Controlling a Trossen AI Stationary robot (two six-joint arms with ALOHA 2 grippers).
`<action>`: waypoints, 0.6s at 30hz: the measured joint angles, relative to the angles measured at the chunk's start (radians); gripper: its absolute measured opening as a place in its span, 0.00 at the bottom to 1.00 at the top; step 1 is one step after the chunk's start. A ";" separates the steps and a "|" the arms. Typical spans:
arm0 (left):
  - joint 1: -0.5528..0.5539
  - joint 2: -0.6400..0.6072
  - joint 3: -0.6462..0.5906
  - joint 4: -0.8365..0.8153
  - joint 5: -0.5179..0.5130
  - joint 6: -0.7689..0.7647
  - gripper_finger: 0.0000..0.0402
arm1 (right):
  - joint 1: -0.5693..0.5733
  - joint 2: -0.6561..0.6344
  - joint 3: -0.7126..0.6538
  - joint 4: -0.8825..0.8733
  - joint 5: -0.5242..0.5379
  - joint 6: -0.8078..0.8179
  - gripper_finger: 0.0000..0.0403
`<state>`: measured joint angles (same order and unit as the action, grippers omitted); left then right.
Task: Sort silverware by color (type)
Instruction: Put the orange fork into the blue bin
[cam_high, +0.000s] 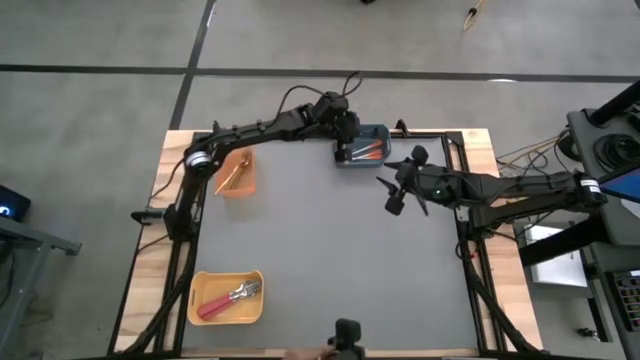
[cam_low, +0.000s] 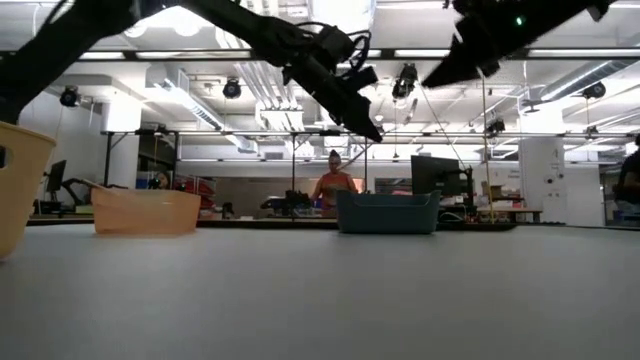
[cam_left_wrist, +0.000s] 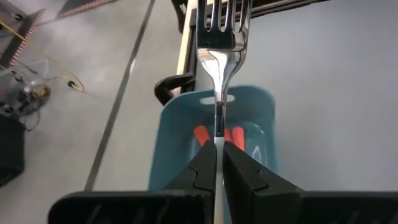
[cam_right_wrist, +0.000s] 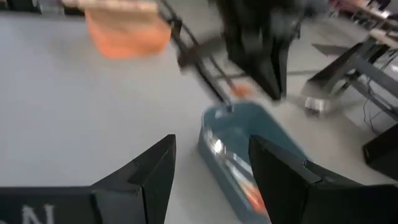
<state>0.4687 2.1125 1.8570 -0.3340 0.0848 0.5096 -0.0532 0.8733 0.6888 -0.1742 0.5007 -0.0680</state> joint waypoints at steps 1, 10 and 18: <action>0.007 0.022 0.035 -0.025 0.007 0.000 0.00 | 0.000 0.000 0.017 0.009 0.000 0.000 0.48; 0.036 0.236 0.393 -0.312 0.022 -0.035 0.00 | 0.000 -0.001 0.057 0.004 0.001 -0.007 0.48; 0.035 0.273 0.480 -0.396 0.033 -0.047 0.00 | 0.000 0.001 0.050 -0.006 0.127 0.065 0.48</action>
<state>0.5041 2.3855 2.3371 -0.7303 0.1181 0.4622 -0.0532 0.8746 0.7387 -0.1806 0.6277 -0.0026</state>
